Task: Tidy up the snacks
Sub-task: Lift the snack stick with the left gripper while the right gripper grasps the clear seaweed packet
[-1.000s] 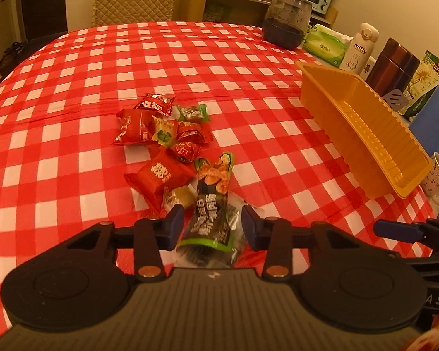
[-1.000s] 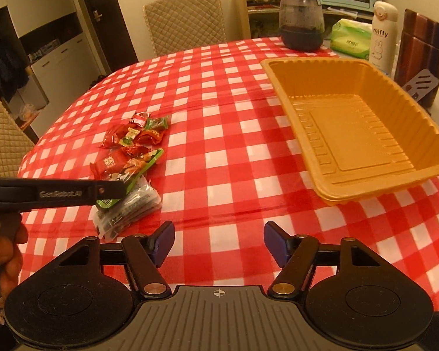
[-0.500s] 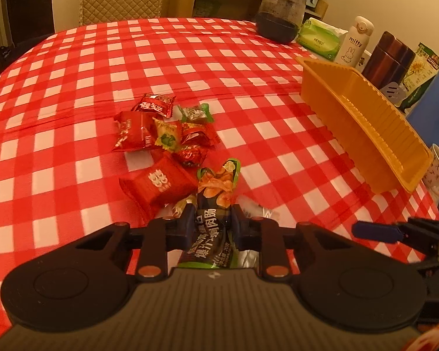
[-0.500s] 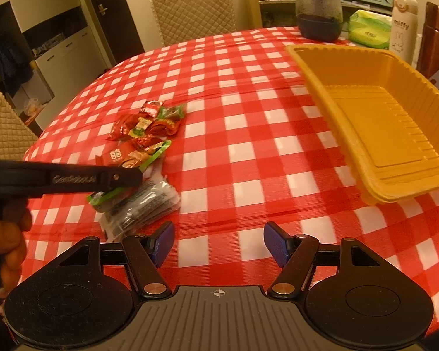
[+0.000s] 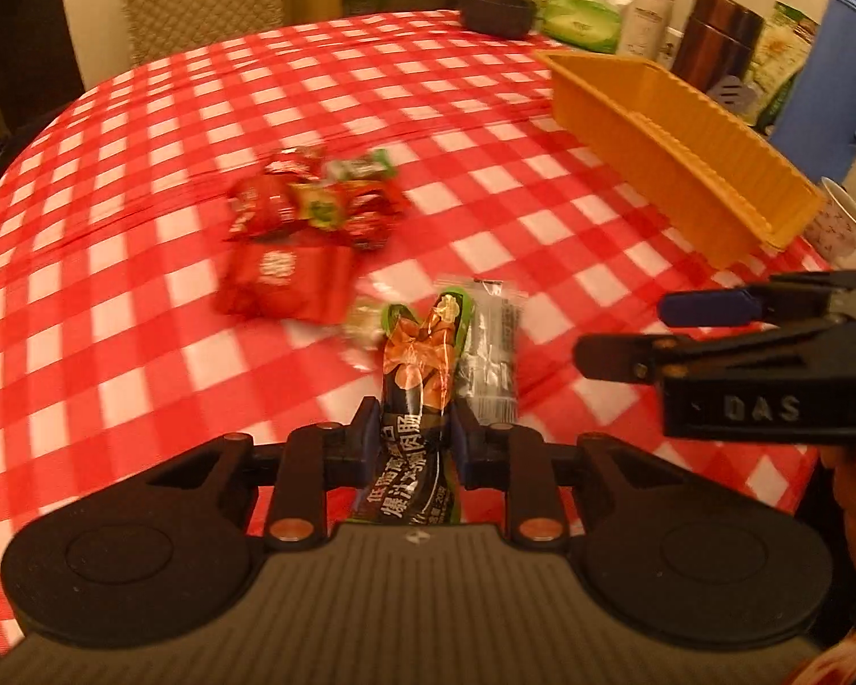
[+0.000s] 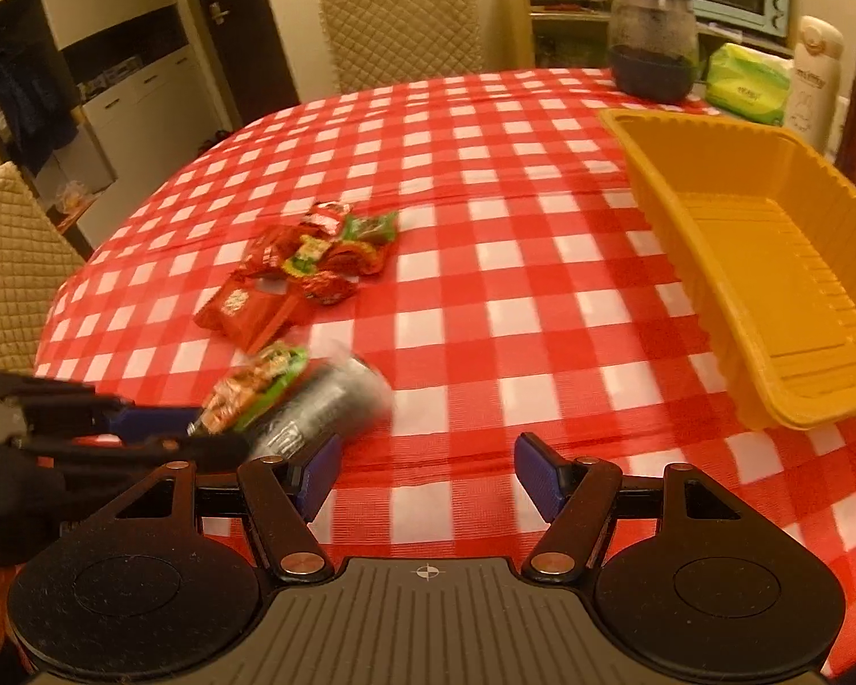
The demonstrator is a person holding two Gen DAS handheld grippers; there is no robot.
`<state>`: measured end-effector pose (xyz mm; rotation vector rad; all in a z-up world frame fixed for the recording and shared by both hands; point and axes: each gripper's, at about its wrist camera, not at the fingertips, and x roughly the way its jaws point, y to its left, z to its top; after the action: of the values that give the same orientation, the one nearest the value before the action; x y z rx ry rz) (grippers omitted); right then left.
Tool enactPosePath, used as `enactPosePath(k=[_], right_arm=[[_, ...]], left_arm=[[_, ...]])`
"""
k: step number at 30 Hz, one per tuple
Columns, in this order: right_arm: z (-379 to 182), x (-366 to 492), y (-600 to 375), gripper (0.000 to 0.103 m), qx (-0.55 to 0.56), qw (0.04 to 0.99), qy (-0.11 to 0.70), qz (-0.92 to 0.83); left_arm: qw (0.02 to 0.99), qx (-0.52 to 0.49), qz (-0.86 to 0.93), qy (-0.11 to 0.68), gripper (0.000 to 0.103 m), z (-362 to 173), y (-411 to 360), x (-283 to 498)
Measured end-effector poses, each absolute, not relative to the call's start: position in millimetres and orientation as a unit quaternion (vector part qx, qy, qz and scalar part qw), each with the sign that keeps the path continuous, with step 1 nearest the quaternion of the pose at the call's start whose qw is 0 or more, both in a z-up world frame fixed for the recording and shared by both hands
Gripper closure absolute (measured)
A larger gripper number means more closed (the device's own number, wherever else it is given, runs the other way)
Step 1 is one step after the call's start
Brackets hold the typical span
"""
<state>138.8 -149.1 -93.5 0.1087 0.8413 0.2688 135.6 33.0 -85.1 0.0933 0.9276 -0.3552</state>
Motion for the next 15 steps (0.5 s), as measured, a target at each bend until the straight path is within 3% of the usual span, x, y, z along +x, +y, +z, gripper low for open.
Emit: enactPosePath(k=[10, 15], right_arm=[[-92, 141, -146, 0.035, 0.084, 0.895, 0.411, 0.150], [-103, 148, -117, 0.042, 0.084, 0.882, 0.429, 0.174]], left_arm=[[0.890, 0.006, -0.098, 0.445, 0.080, -81, 58, 122], [0.890, 0.002, -0.081, 0.450, 0.080, -81, 72, 120]])
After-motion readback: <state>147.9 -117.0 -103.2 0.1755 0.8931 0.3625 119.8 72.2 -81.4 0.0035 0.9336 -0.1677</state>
